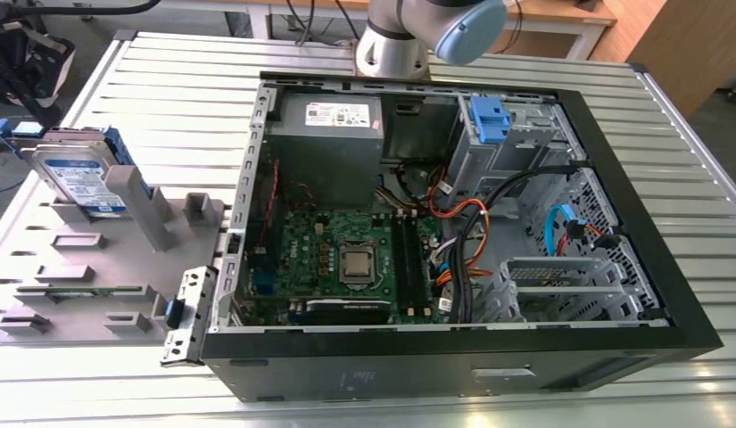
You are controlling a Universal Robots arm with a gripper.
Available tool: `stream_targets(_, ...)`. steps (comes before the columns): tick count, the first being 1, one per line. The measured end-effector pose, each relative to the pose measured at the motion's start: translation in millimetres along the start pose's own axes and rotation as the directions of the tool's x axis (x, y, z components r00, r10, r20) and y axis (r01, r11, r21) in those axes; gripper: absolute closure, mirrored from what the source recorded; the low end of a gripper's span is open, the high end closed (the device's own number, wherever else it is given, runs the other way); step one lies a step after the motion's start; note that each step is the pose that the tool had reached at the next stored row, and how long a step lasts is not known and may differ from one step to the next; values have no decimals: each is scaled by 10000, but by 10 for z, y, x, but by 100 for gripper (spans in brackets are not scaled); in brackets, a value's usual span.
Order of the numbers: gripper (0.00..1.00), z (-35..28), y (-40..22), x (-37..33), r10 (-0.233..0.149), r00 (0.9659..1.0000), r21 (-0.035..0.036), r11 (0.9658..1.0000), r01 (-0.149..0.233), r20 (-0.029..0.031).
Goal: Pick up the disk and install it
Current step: 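Reach for the disk, then pick up the disk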
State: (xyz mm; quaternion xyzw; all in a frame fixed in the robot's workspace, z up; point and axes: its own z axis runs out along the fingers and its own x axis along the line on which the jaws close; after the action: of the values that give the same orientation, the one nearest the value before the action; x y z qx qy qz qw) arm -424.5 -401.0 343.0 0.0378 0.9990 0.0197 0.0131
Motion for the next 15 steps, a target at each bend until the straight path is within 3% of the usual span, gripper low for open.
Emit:
stream_targets(6,89,24,-47,2,1,10000,7,10000,-1,1)
stream_targets(15,89,34,-50,2,0,10000,11,10000,0,1)
